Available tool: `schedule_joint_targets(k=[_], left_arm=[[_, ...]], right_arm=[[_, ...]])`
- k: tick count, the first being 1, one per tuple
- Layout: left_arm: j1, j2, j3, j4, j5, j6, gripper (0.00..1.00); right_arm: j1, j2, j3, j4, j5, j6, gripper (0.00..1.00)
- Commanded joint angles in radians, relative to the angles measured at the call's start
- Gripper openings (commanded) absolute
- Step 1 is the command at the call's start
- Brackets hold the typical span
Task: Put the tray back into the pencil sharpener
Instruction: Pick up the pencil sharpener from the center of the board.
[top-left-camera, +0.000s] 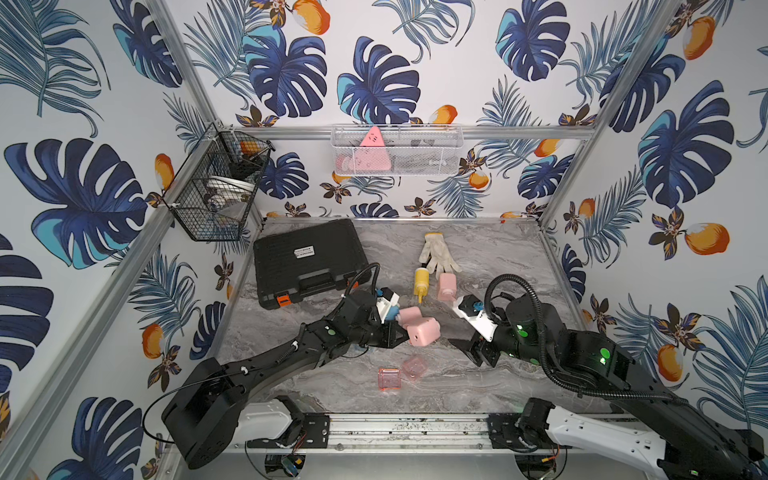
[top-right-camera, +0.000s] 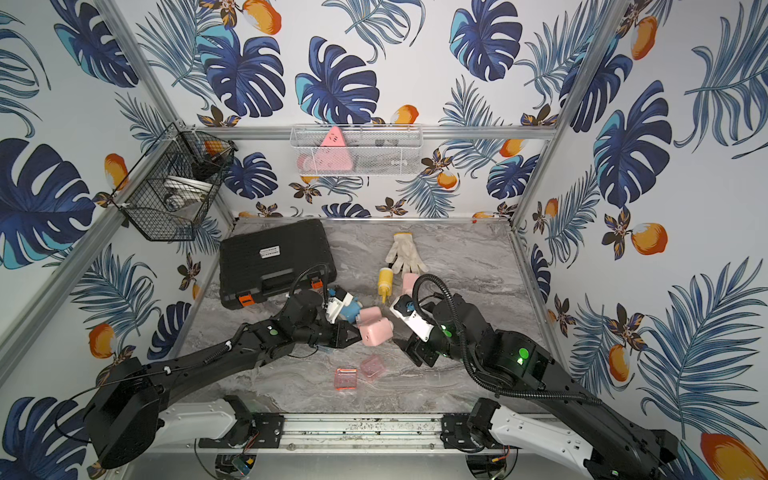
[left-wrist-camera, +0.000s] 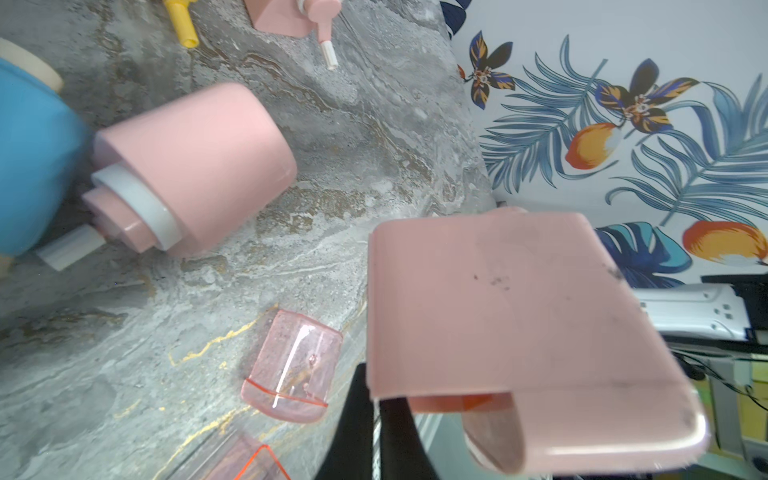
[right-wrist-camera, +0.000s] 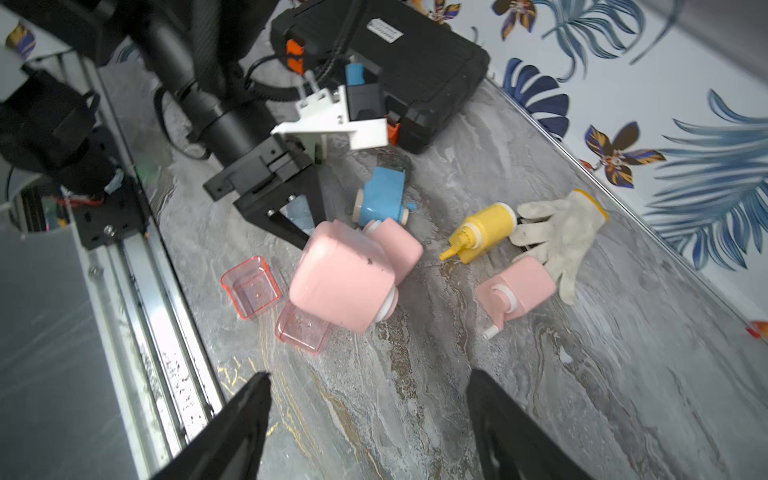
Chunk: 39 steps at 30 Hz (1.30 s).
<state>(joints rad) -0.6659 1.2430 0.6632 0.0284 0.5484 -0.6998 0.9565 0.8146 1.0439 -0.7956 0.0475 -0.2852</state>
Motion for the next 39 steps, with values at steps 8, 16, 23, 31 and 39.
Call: schedule_joint_targets(k=[8, 16, 23, 31, 39], left_arm=[[0.003, -0.005, -0.008, 0.064, 0.177, 0.009, 0.00], [0.002, 0.007, -0.026, 0.131, 0.244, -0.026, 0.00], [-0.020, 0.013, -0.024, 0.145, 0.276, -0.024, 0.00], [-0.047, 0.012, -0.020, 0.139, 0.289, -0.014, 0.00], [-0.054, 0.016, -0.022, 0.167, 0.314, -0.028, 0.00]], right_arm=[[0.001, 0.088, -0.014, -0.006, -0.169, -0.341, 0.84], [0.001, 0.141, -0.049, 0.030, -0.178, -0.487, 0.85], [0.001, 0.181, -0.036, 0.023, -0.193, -0.562, 0.82], [0.001, 0.211, -0.021, 0.028, -0.259, -0.605, 0.72], [0.001, 0.219, -0.025, 0.035, -0.287, -0.624, 0.64]])
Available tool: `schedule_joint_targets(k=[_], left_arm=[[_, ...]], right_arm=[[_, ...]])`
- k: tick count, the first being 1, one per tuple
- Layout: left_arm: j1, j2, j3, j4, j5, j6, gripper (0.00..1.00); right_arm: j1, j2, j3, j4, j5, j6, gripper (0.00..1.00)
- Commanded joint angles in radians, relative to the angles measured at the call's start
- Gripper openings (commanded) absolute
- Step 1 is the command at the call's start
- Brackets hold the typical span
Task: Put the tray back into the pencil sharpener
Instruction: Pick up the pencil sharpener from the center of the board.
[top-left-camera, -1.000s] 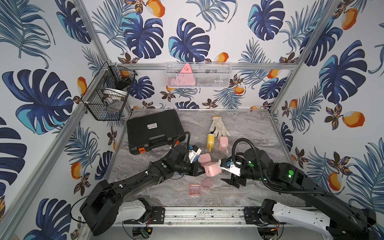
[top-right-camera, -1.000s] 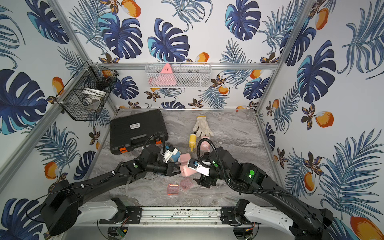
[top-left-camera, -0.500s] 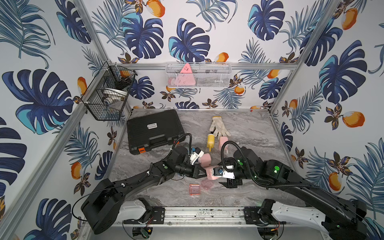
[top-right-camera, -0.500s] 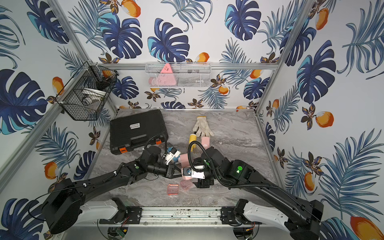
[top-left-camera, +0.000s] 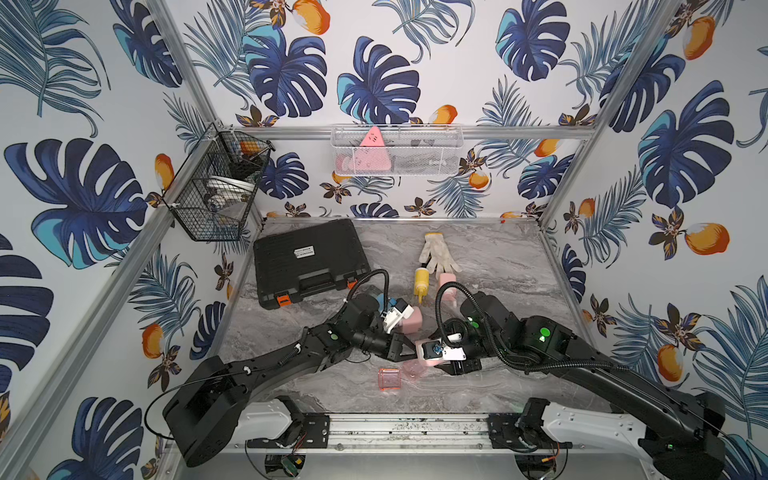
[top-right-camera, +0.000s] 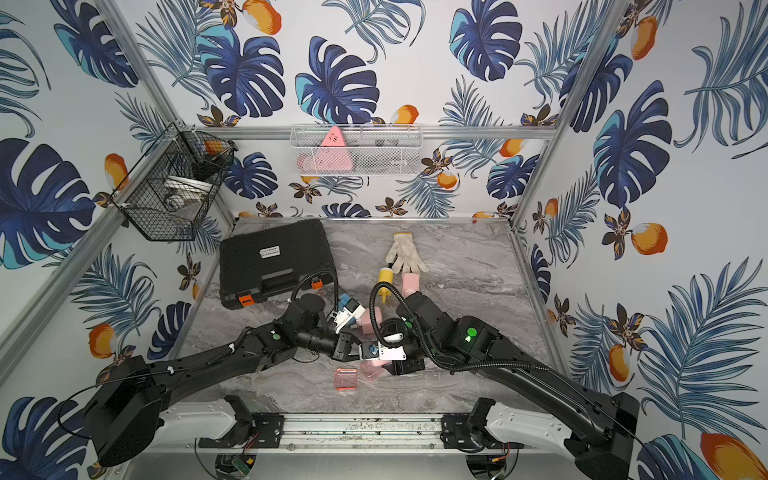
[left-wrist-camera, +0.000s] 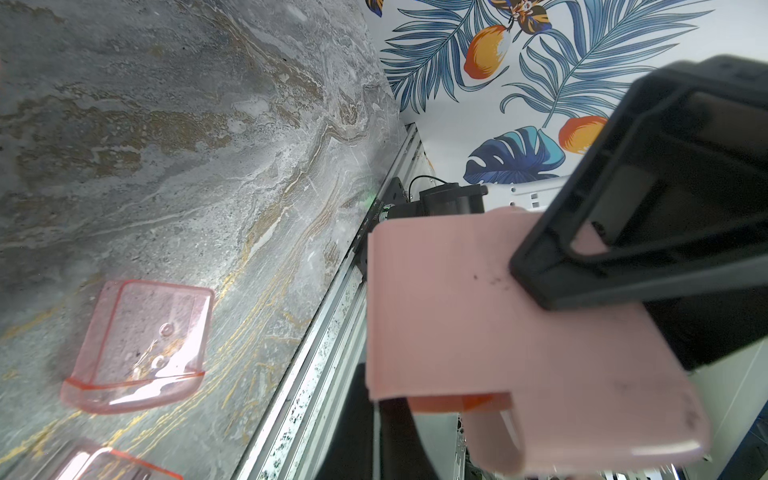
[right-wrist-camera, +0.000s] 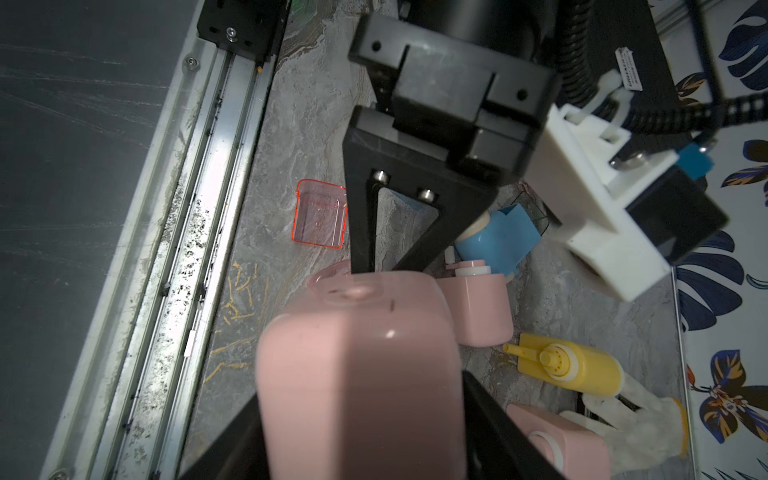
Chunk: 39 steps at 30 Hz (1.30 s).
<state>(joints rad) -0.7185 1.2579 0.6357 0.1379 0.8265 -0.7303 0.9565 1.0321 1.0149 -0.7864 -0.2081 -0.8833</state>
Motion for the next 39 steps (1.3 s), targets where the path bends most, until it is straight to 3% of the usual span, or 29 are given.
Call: schedule_joint_targets(k=[1, 14, 18, 20, 24, 28, 35, 39], left_arm=[[-0.002, 0.003, 0.005, 0.061, 0.038, 0.000, 0.00], [-0.004, 0.009, 0.014, 0.054, 0.044, -0.007, 0.00], [-0.004, -0.012, 0.028, -0.027, -0.012, 0.029, 0.36], [-0.001, -0.044, 0.042, -0.110, -0.100, 0.061, 0.54], [0.002, -0.109, 0.048, -0.207, -0.250, 0.082, 0.71], [0.004, -0.199, 0.042, -0.328, -0.469, 0.077, 0.73], [0.004, -0.367, -0.019, -0.536, -0.871, -0.105, 0.66], [0.009, -0.448, -0.074, -0.623, -0.993, -0.208, 0.62]], right_arm=[[0.001, 0.004, 0.001, 0.026, -0.031, -0.026, 0.62], [0.001, -0.007, -0.006, 0.017, -0.042, -0.027, 0.41], [0.001, -0.024, -0.020, 0.035, -0.035, 0.001, 0.38], [0.001, -0.032, -0.024, 0.030, -0.008, 0.029, 0.36], [0.000, -0.048, -0.011, -0.023, 0.037, 0.097, 0.34], [-0.001, -0.094, -0.050, -0.045, 0.053, 0.171, 0.33], [0.009, -0.069, -0.098, -0.044, 0.007, 0.266, 0.29], [0.092, -0.012, -0.147, 0.029, -0.033, 0.303, 0.28]])
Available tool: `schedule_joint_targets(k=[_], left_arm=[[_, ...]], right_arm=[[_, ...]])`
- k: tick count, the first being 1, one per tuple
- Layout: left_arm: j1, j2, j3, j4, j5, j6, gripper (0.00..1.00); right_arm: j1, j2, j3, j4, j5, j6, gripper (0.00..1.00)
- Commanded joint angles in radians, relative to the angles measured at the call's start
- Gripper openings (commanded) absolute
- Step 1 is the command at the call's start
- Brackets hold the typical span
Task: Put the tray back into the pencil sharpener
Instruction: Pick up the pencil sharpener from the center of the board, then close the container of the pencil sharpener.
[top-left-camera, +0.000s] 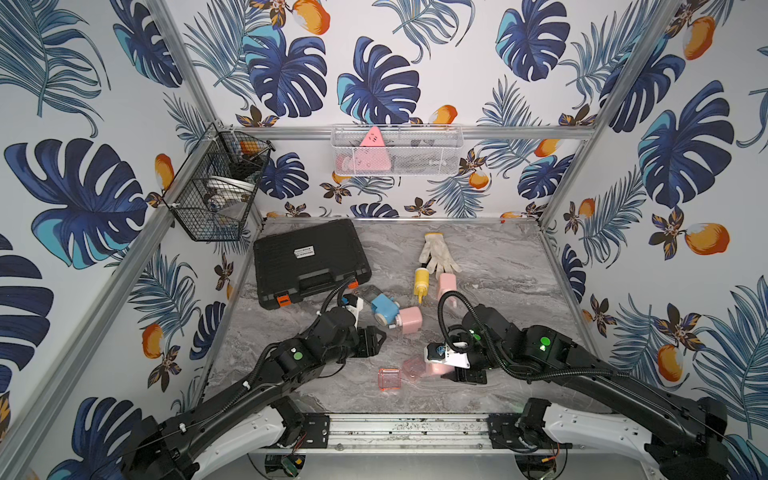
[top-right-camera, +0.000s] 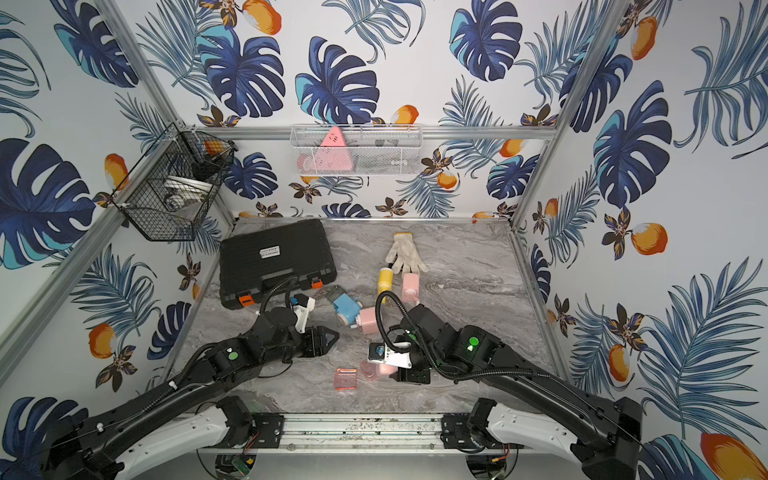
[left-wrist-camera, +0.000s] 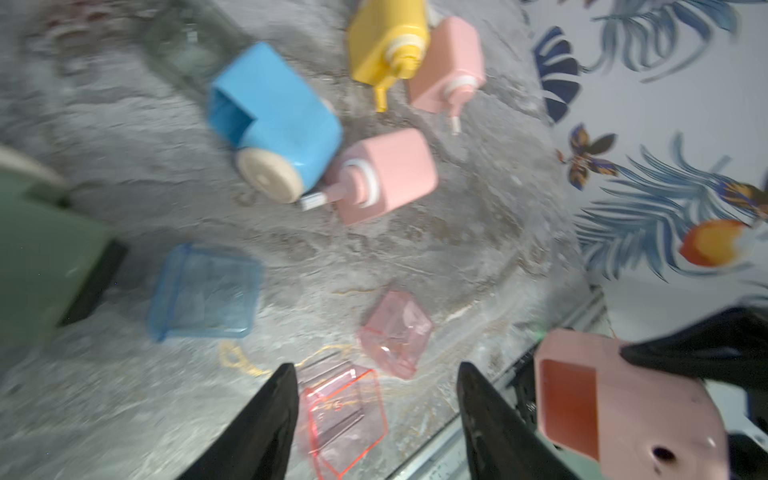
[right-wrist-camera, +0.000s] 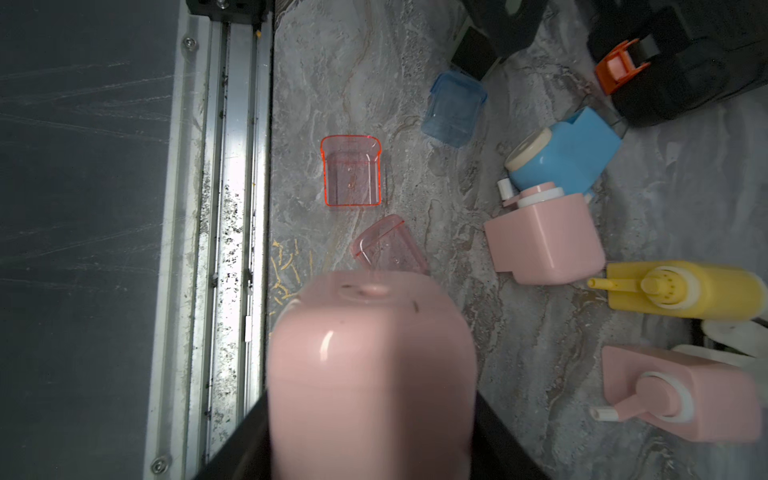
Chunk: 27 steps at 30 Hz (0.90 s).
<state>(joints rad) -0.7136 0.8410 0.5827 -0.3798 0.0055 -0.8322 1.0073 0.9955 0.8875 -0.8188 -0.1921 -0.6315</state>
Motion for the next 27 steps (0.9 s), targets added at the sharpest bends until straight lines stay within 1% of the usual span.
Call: schedule_joint_targets(k=[1, 4, 7, 11, 17, 23, 25, 27], left_arm=[[0.006, -0.048, -0.034, -0.118, -0.186, -0.127, 0.61], [0.008, -0.081, -0.065, -0.143, -0.209, -0.177, 0.60], [0.009, -0.091, -0.078, -0.160, -0.206, -0.195, 0.60], [0.009, -0.090, -0.079, -0.190, -0.194, -0.191, 0.58], [0.009, -0.094, -0.078, -0.212, -0.166, -0.174, 0.57], [0.009, -0.089, -0.111, -0.157, -0.087, -0.150, 0.53], [0.009, -0.082, -0.129, -0.113, -0.038, -0.136, 0.52], [0.009, -0.072, -0.149, -0.063, 0.009, -0.130, 0.48]], right_arm=[[0.069, 0.047, -0.033, 0.084, -0.048, 0.058, 0.29], [0.116, 0.119, -0.055, 0.164, -0.081, 0.093, 0.29], [0.129, 0.175, -0.085, 0.250, -0.098, 0.109, 0.29], [0.128, 0.243, -0.107, 0.323, -0.093, 0.111, 0.28], [0.114, 0.325, -0.113, 0.359, -0.033, 0.099, 0.28], [0.079, 0.351, -0.112, 0.372, 0.053, 0.079, 0.28], [0.076, 0.357, -0.107, 0.374, 0.065, 0.068, 0.28], [0.076, 0.364, -0.101, 0.366, 0.062, 0.047, 0.28]])
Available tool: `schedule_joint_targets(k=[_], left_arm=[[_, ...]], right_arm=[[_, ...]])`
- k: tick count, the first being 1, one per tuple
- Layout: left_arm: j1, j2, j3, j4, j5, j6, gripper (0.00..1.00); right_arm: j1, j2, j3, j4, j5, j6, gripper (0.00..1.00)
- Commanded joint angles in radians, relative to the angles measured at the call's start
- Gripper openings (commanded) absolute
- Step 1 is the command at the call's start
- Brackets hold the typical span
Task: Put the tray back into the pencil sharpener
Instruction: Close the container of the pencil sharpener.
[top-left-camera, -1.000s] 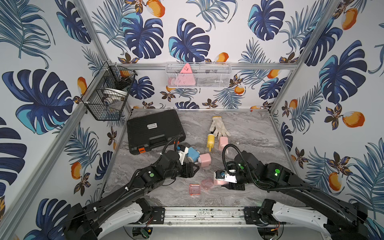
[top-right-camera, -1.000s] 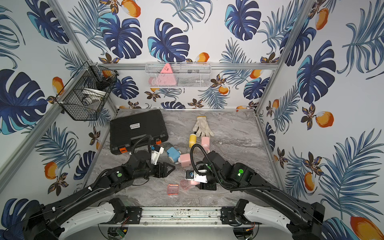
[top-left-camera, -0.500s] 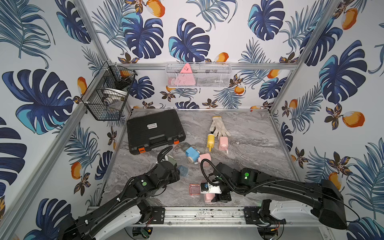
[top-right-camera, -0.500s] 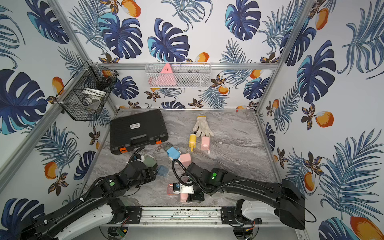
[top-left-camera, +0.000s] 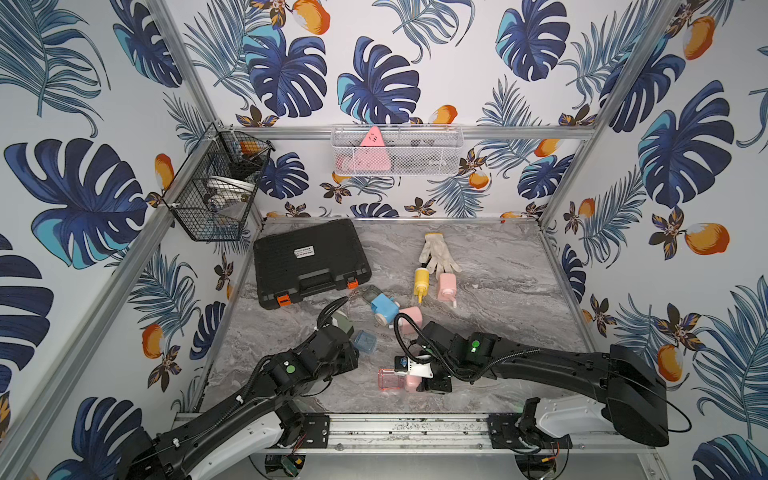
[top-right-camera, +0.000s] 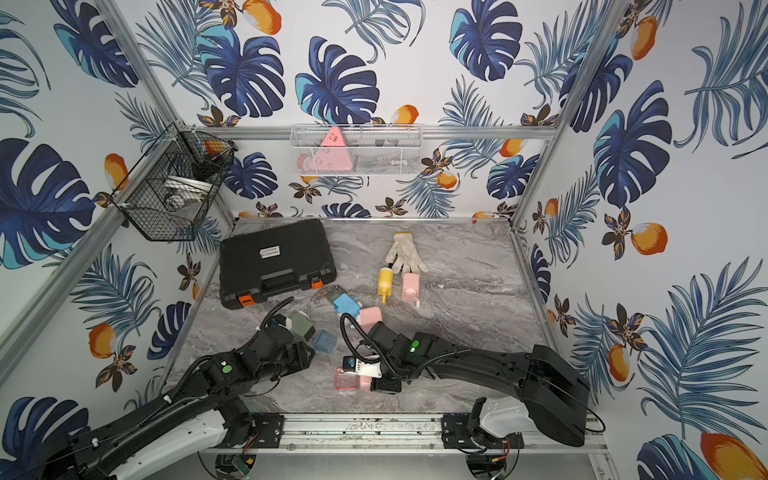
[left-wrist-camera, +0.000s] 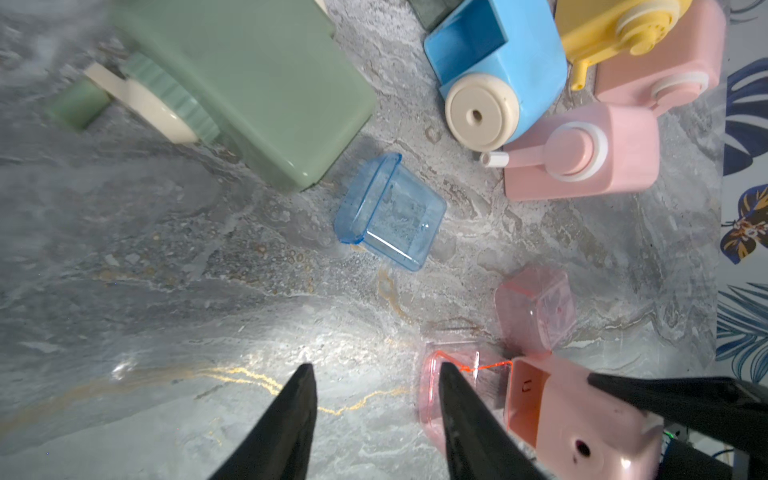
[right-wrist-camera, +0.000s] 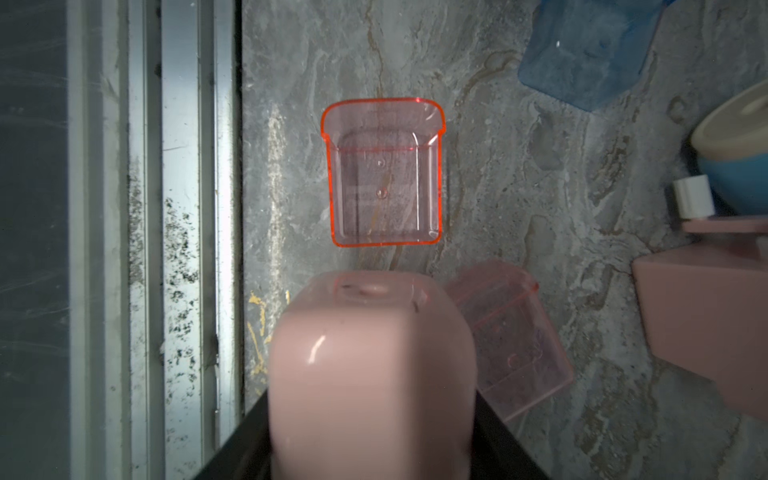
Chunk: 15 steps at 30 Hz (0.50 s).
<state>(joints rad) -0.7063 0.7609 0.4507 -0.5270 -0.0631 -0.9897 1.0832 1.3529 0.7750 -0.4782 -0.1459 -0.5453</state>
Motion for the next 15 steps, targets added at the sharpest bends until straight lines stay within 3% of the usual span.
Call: schedule_joint_targets(k=[1, 7, 15], left_arm=[[0.002, 0.016, -0.026, 0.115, 0.102, 0.030, 0.46], [-0.001, 0.102, -0.086, 0.274, 0.244, -0.005, 0.27], [-0.055, 0.211, -0.091, 0.341, 0.266, -0.032, 0.15]], right_arm=[[0.000, 0.011, 0.013, 0.024, 0.016, -0.046, 0.28], [0.002, 0.018, 0.020, 0.055, -0.003, -0.053, 0.28], [0.026, 0.049, 0.030, 0.086, -0.004, -0.041, 0.28]])
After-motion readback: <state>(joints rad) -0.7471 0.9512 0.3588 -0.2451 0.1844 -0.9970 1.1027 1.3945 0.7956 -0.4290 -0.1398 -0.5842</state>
